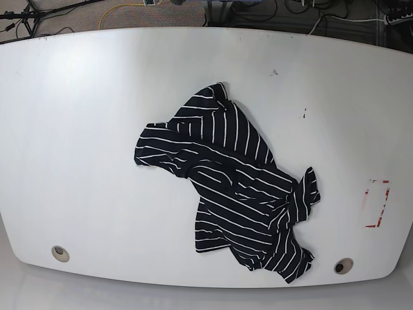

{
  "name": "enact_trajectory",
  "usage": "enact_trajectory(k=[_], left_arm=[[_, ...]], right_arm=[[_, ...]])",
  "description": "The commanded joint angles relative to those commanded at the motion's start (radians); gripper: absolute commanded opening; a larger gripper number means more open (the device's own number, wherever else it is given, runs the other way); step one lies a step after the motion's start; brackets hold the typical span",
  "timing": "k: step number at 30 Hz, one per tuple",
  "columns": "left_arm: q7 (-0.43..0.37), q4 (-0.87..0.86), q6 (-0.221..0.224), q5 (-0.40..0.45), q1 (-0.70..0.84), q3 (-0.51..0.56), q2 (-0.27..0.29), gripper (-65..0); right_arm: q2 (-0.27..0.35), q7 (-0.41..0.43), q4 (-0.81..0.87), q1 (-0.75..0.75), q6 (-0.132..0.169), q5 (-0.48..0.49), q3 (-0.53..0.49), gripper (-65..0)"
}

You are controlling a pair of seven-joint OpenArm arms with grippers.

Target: Fold the T-shirt properly

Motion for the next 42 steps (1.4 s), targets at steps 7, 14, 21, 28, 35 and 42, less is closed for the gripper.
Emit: enact_trajectory(k=[7,14,21,28,35,42], left_arm=[[0.004,0.009,-0.007,0.002,0.005,0.006,0.004,-29.4],[-0.001,0.028,-0.006,0.002,0.024,0.008,0.005,-27.7],[-0.010,0.062,-0.007,0.001,0.064,0.019,0.002,-27.7],[-0.034,0.215,-0.010,-0.010,0.197,0.017,0.005,-27.9],[-0.035,0.287,-0.011,-0.023,0.250,0.012,0.008,-27.7],[-0.034,0.402,-0.014,-0.069,0.320,0.015,0.014,-27.6]], right_arm=[[0.004,0.015,-0.025,0.012,-0.004,0.003,0.000,-60.1],[0.003,0.017,-0.021,0.001,-0.004,0.003,-0.002,-60.1],[-0.003,0.028,-0.008,-0.026,-0.006,0.009,-0.010,-60.1],[-0.013,0.052,0.075,-0.118,-0.004,0.042,-0.019,-60.5],[-0.017,0.058,0.129,-0.165,-0.001,0.049,-0.025,-60.7],[-0.016,0.082,0.201,-0.217,0.002,0.023,-0.027,-60.5]])
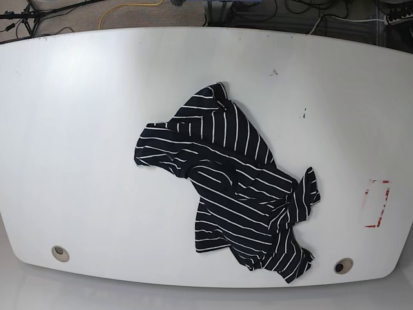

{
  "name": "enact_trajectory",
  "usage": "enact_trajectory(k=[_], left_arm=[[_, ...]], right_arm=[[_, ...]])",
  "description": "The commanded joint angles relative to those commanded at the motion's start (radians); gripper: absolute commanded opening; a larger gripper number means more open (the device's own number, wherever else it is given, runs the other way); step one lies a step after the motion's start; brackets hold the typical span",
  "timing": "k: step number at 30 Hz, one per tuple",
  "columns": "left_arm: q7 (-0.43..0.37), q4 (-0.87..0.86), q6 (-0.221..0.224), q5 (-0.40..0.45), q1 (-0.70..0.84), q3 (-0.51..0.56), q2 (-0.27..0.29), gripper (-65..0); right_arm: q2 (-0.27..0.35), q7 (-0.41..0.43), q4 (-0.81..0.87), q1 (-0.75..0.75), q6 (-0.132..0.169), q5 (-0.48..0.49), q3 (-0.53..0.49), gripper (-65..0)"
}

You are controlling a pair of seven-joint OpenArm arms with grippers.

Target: Fold the T-shirt properly

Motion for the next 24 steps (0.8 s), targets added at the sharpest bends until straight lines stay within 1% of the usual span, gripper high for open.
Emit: enact_trajectory(k=[5,9,11,23,24], left_arm=[[-0.003,0.031,0.000,-0.013,0.017,0.001,-0.001,-27.7],[0.000,0.066,-0.005,-0.047,0.024,0.004,-0.002,-27.9],[-0.005,0.107,-0.060,-0.089,0.045,0.014,0.001,-28.1],[0.001,0.118,-0.149,-0.114,0.054,0.016,0.002,-29.0],[0.007,0.185,-0.186,-0.144,0.088,0.015,0.004,-29.3]], right_arm=[[-0.001,0.004,0.022,-0.015,-0.001,-0.001,0.000,-60.5],[0.002,0.024,0.046,-0.016,0.003,-0.002,0.004,-60.4],[0.003,0.041,0.061,-0.018,-0.001,-0.003,0.012,-60.2],[0.003,0.035,0.081,-0.021,-0.003,-0.001,0.017,-60.2],[0.001,0.030,0.101,-0.038,0.001,0.006,0.011,-60.3]])
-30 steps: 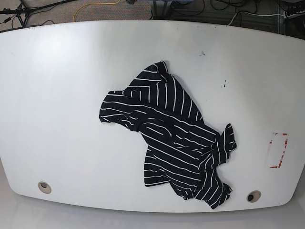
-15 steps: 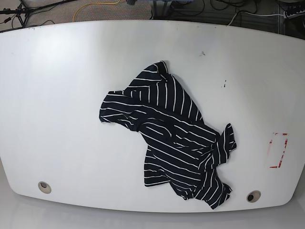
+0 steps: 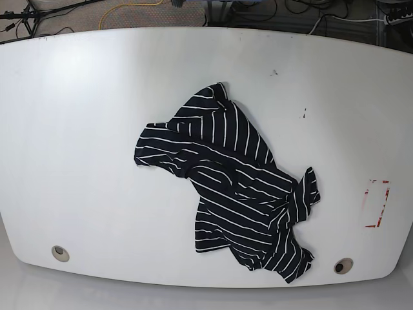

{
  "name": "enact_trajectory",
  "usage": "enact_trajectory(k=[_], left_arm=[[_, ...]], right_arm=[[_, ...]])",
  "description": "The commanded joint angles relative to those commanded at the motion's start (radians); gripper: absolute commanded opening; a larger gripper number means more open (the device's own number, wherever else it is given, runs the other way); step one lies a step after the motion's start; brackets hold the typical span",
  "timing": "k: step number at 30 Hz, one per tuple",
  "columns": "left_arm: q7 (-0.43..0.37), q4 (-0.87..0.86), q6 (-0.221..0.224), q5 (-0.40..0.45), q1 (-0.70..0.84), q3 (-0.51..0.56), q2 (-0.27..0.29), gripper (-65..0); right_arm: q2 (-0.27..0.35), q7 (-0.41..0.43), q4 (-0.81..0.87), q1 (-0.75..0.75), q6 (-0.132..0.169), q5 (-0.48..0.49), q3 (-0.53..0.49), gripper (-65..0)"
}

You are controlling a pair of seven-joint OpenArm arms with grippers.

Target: Fold the T-shirt properly

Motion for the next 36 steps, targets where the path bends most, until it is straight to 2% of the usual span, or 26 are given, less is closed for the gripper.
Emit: enact_trajectory(k=[1,3,15,17,23,29,31,36], left_arm=[[0.006,0.067,-0.037,-0.030,0.034,0.000,0.002,-29.5],[0.013,0.105,-0.043,-0.031,0.050,0.001,0.005,-29.7],[0.034,0.327,-0.045,-0.016,0.153,0.010,0.014,-31.3],[0.038,0.388,-0.068,-0.036,0.212,0.011,0.018,-32.4],[0.038,0.437,-0.056,-0.038,0.251,0.010,0.016,-32.5],[0.030,0.499,-0.012,-0.039,0.295,0.007,0.012,-32.5],[0.005,0.655,0.084,-0.036,0.402,0.002,0.003,-32.7],[-0.002,0.692,0.120,-0.038,0.431,-0.001,0.000,-32.6]], right_arm=[[-0.001,-0.005,0.021,-0.016,0.004,0.007,-0.005,-60.4],[-0.002,-0.009,0.033,-0.021,0.003,0.009,-0.006,-60.4],[-0.013,-0.016,0.126,-0.093,0.010,0.021,-0.005,-60.5],[-0.016,-0.003,0.186,-0.153,0.013,0.017,-0.007,-60.8],[-0.025,-0.003,0.251,-0.200,0.013,0.019,-0.007,-60.8],[-0.037,-0.003,0.334,-0.250,0.013,0.019,-0.004,-60.9],[-0.074,-0.025,0.489,-0.317,0.011,0.028,-0.008,-60.6],[-0.082,-0.036,0.563,-0.350,0.012,0.037,-0.011,-60.6]])
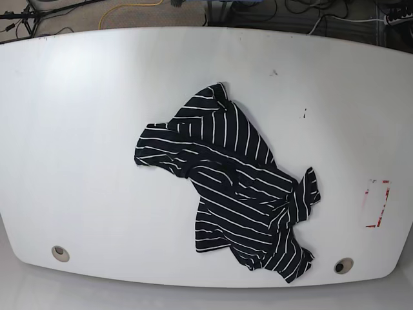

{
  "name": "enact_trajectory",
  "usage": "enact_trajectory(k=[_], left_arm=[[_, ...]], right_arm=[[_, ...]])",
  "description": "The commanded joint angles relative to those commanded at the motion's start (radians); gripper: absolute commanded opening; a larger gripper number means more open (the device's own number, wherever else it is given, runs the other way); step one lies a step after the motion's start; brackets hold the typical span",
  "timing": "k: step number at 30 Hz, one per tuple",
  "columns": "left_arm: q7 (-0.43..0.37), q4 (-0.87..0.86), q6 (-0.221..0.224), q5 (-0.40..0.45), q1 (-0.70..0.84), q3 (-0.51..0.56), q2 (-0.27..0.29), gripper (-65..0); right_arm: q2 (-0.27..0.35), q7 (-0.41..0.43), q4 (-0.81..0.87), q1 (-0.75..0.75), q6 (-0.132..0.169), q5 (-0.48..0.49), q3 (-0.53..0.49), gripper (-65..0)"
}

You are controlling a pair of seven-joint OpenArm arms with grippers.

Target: Fold the T-shirt properly

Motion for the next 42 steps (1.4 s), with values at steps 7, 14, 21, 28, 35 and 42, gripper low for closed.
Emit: enact_trajectory(k=[7,14,21,28,35,42], left_arm=[[-0.004,0.041,0.001,-0.006,0.027,-0.003,0.000,-32.7],[0.012,0.165,-0.060,-0.008,0.093,-0.004,-0.001,-32.9],[0.017,0.197,-0.075,-0.011,0.093,-0.009,-0.006,-32.8],[0.055,0.291,-0.113,-0.060,0.066,-0.023,-0.057,-33.6],[0.059,0.299,-0.110,-0.067,0.046,-0.035,-0.059,-33.6],[0.066,0.316,-0.100,-0.077,0.025,-0.045,-0.049,-34.0]], right_arm=[[-0.009,-0.023,0.113,-0.041,0.002,0.013,-0.003,-60.4],[-0.011,-0.069,0.355,-0.161,0.009,0.036,-0.006,-59.8],[0.002,-0.085,0.434,-0.190,0.011,0.074,-0.016,-59.7],[0.028,-0.084,0.504,-0.195,0.010,0.155,-0.052,-59.6],[0.040,-0.088,0.504,-0.162,0.009,0.191,-0.052,-59.6],[0.033,-0.087,0.526,-0.134,0.023,0.216,-0.053,-60.2]])
